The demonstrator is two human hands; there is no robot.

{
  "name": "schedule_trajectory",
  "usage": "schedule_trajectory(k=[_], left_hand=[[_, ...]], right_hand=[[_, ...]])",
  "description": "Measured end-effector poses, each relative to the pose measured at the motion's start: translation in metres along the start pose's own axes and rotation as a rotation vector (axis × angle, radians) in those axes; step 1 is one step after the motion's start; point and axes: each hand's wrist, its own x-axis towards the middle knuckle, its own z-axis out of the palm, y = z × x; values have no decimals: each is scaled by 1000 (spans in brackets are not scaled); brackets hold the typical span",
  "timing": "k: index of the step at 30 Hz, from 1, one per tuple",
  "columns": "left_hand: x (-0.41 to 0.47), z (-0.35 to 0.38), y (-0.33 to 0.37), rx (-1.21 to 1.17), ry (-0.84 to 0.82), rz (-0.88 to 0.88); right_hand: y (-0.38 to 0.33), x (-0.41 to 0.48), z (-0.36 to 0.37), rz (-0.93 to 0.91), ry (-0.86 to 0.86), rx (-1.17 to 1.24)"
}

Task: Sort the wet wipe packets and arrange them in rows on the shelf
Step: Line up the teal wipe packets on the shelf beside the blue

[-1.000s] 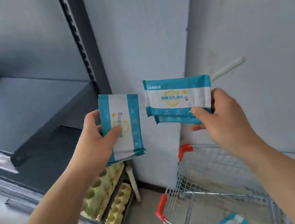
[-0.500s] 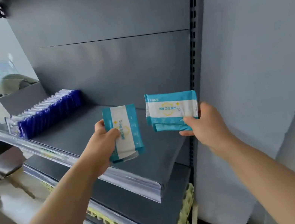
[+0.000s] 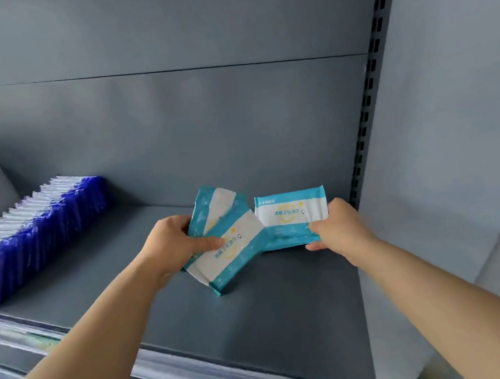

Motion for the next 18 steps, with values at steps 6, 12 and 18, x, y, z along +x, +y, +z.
schedule_trajectory(k=[6, 12, 18], left_hand=[[36, -16, -3, 17, -229, 41], [56, -19, -5, -58, -320, 170], [74, -28, -9, -205, -297, 153]], right_hand=[[-8, 8, 3, -76, 81, -558], [-45, -13, 41, -318, -145, -183], [-56, -9, 62, -256, -40, -265]])
